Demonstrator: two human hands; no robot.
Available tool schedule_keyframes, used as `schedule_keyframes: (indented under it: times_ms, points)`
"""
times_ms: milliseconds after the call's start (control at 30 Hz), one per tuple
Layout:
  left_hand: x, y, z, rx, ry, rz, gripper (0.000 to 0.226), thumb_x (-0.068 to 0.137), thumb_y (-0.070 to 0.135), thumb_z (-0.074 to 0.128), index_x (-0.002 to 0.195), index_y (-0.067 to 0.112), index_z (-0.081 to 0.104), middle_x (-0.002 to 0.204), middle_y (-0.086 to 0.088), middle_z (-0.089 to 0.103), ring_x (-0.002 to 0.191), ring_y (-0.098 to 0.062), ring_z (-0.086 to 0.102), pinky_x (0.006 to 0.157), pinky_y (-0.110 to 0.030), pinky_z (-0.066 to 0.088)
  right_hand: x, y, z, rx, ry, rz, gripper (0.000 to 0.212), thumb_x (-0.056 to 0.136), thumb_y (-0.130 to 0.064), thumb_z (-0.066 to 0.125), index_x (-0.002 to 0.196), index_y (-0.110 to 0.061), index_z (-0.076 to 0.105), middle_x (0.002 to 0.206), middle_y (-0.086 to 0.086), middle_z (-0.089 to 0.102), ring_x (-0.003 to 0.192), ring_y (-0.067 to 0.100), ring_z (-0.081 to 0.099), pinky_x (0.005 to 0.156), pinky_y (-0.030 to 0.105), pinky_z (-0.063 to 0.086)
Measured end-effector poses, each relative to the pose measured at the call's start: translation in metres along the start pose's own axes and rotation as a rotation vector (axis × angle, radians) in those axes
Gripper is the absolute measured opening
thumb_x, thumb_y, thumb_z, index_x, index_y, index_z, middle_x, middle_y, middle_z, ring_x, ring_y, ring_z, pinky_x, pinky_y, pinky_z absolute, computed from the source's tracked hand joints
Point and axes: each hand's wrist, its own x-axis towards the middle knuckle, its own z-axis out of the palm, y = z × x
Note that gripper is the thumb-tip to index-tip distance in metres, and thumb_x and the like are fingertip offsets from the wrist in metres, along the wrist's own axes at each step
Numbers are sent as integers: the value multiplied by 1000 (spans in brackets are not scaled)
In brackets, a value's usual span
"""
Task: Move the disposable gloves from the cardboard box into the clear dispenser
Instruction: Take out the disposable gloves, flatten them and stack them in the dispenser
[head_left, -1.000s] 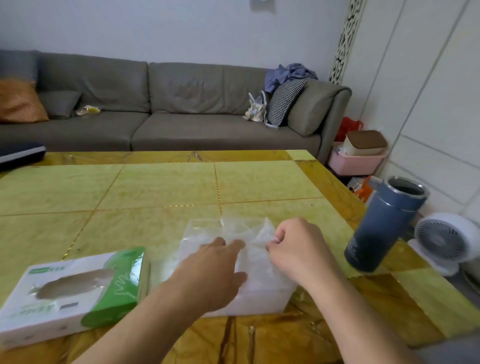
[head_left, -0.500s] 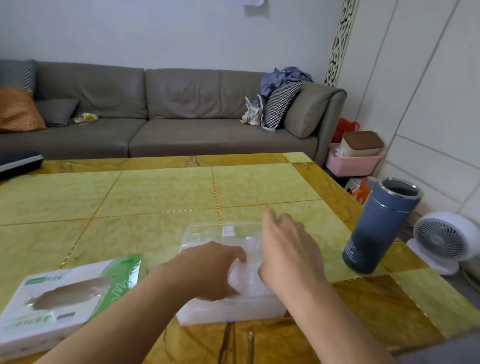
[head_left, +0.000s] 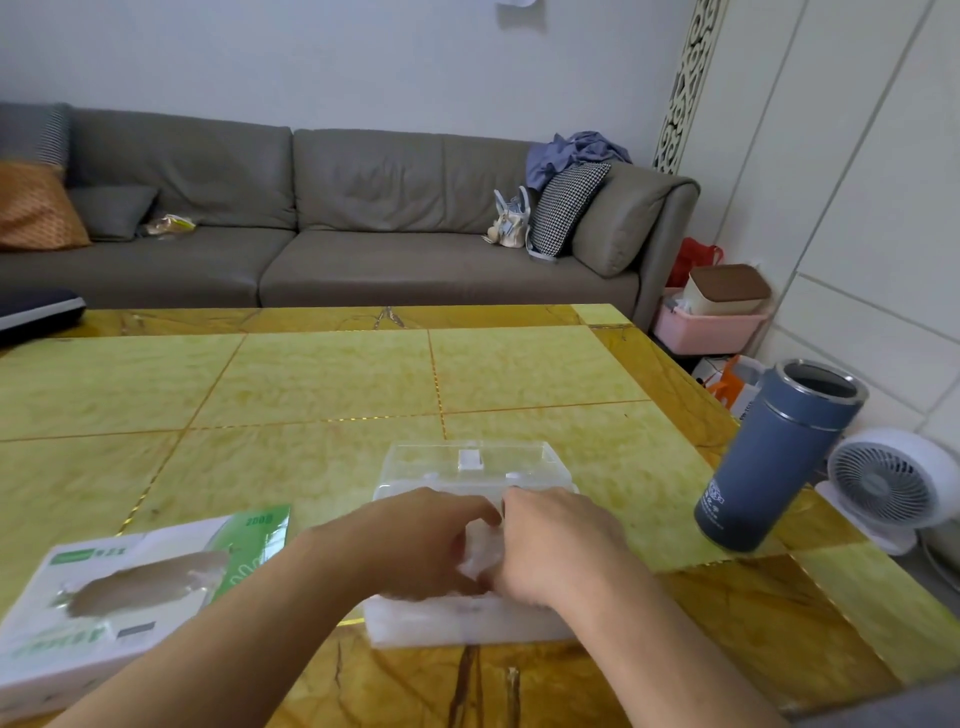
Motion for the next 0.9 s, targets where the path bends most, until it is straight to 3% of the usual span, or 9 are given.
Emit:
schedule_keyframes:
  times_ms: [133,267,367,467,567,667,733,833,900]
  points:
    - [-12,9,-9,132,48,-29,56,87,44,75,138,39,51,116,15,64,102,-10,62,82,-31,54,19,-9,-5,-99,-229,38,24,87,-40,67,104,-23,64,89,-2,64,71,20,56,56,28,41]
    - [-19,32,-6,298,228,-84,32,89,30,74,118,27,62,114,7,59,103,-18,64,77,-34,54,32,-16,-7,-208,-377,-52,38,94,-51,64,123,-27,64,94,-4,64,87,24,62,72,33,48]
    - [-15,33,-3,259,153,-227,28,90,32,70,117,28,62,111,4,64,98,-20,66,66,-30,44,32,-18,-7,-239,-429,-59,33,95,-54,60,113,-26,66,97,-5,68,87,23,65,74,32,49]
    - [-12,28,-2,185,44,-334,33,92,34,70,123,24,63,108,3,69,81,-15,59,56,-23,37,31,-15,-6,-175,-442,3,31,92,-46,66,113,-23,64,100,-2,69,79,20,62,70,30,48]
    - [-4,27,0,162,-16,-374,30,92,26,72,117,16,59,84,5,58,65,-10,51,50,-22,32,23,-8,-5,-116,-392,55,46,93,-42,72,130,-18,57,101,2,66,82,23,62,69,34,49]
    - [1,27,-2,159,-81,-400,52,96,23,70,139,7,46,90,2,58,77,-16,56,51,-23,34,14,-6,-10,-96,-333,90,66,98,-21,69,154,-3,38,137,15,55,103,30,64,83,37,55]
    - [3,26,-1,161,-92,-404,56,97,23,69,142,4,42,89,0,57,77,-17,56,51,-23,34,13,-7,-13,-108,-359,80,56,98,-14,65,148,0,45,137,17,54,104,29,63,87,36,54]
    - [2,27,1,160,-89,-385,38,97,20,69,129,7,52,80,1,50,78,-19,55,54,-24,36,18,-10,-13,-142,-412,36,11,98,-11,58,108,-6,62,98,10,56,88,27,56,77,36,48]
    - [1,28,1,152,-98,-372,31,97,17,69,123,8,55,78,1,49,80,-20,55,61,-26,41,21,-10,-9,-132,-418,40,6,98,-11,56,101,-9,60,89,8,52,84,26,55,74,35,45]
